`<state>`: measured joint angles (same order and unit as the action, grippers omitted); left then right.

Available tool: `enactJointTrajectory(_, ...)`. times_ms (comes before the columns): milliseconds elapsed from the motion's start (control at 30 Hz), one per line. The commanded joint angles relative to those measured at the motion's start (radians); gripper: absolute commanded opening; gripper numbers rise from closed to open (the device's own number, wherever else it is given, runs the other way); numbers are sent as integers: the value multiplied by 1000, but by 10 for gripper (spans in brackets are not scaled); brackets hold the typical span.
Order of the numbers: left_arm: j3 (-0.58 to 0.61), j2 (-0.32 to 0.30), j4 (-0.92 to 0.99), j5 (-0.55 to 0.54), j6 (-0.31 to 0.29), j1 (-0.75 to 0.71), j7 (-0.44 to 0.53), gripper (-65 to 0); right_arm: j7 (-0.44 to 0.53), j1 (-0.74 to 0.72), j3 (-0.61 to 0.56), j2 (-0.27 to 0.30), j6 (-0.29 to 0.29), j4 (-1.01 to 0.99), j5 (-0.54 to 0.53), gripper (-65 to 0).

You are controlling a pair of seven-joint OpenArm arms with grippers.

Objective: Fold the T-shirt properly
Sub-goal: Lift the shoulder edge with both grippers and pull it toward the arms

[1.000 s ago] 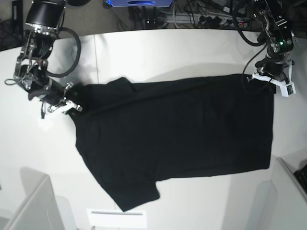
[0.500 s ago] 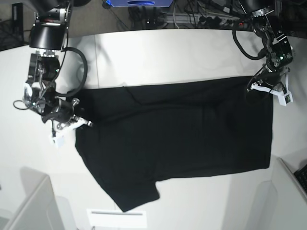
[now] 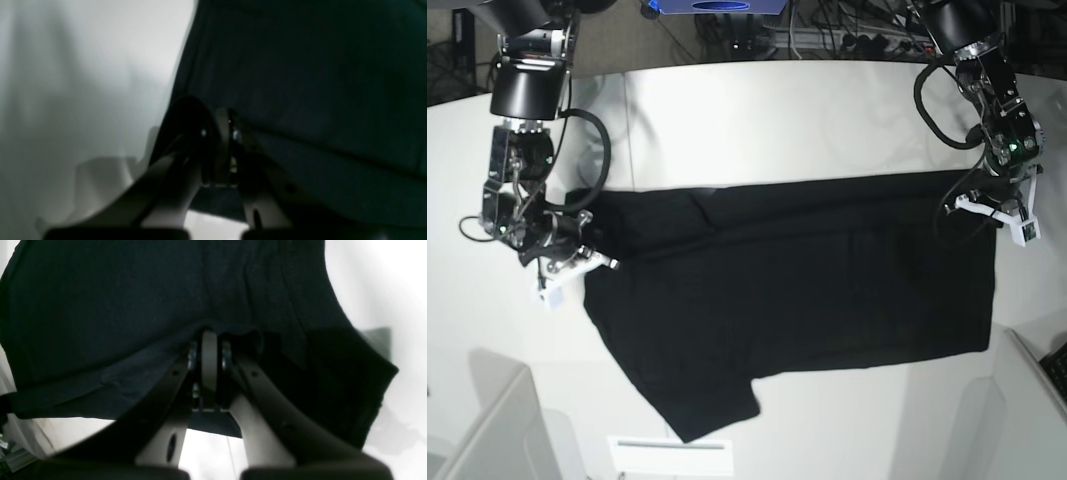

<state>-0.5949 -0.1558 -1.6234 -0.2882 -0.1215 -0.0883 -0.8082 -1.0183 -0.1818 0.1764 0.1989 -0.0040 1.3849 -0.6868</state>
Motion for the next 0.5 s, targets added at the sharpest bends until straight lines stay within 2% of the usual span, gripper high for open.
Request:
enactJointTrajectory(0,-7,-15,-18,4,-2,9,20,-650,10,-18,2,15,3,14,-11,-650)
enactJointTrajectory(367,-7,-17,5,7,-2,58,22,-650,10,-18,2,12,2,14,-9,-650)
enactJointTrajectory(400,-7,-17,5,7,-2,60,23,-629,10,-18,4,14,0,14,-9,-602)
enactJointTrajectory(467,-7,-17,4,7,-2,60,25,-518,11,-15,12,14,0,24,-9,-507)
